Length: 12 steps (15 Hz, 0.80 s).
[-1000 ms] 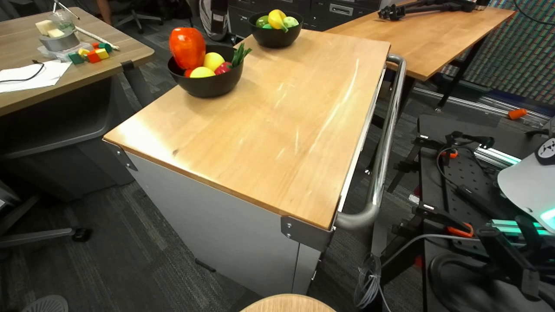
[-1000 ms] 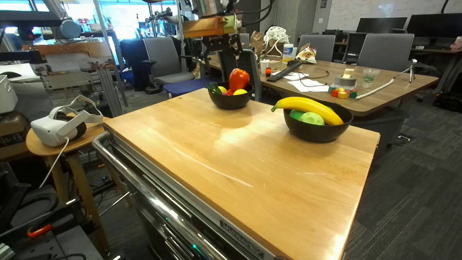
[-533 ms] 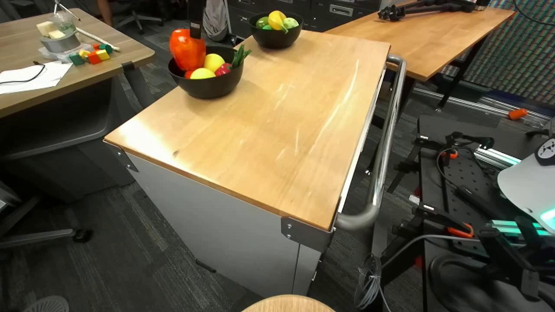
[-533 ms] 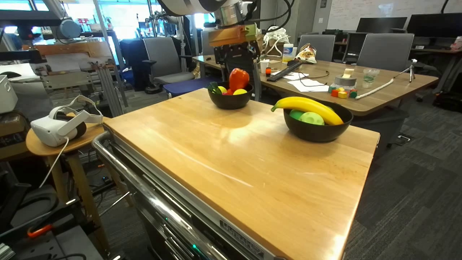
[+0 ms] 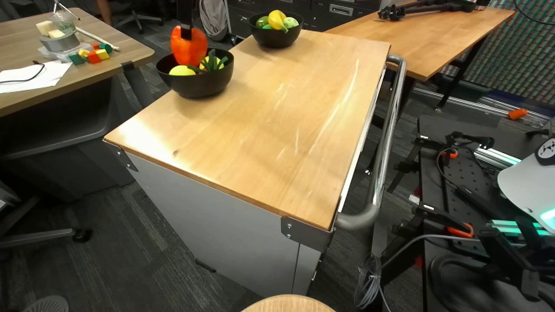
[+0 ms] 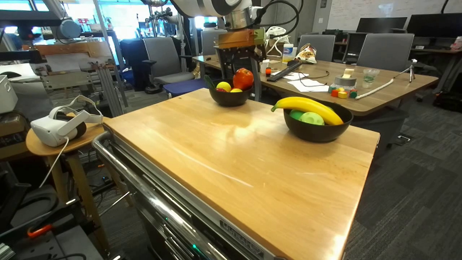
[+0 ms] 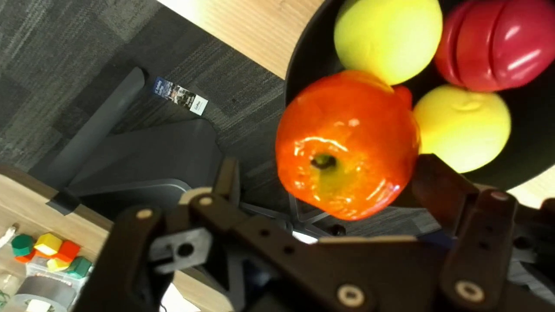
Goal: Remove the fruits from the bowls
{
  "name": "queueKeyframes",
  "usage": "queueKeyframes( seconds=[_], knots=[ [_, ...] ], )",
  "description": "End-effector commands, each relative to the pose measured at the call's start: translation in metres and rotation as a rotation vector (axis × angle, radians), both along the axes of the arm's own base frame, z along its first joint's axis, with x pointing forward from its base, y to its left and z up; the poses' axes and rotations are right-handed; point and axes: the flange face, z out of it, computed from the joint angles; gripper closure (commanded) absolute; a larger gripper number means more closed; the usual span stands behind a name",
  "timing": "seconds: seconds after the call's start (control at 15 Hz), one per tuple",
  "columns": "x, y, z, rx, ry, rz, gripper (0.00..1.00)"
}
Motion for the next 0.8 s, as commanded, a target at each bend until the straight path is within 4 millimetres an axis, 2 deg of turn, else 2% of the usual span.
queueKeyframes(
  seconds=[0.0,0.4,0.73],
  knots=[
    [0.009,-0.007,-0.003,0.063,0.065,-0.018,0.00],
    [0.005,-0.027,-0.022,0.129,0.177,-0.074,0.00],
    [0.002,-0.033,-0.030,0.176,0.232,-0.093,0.00]
  ],
)
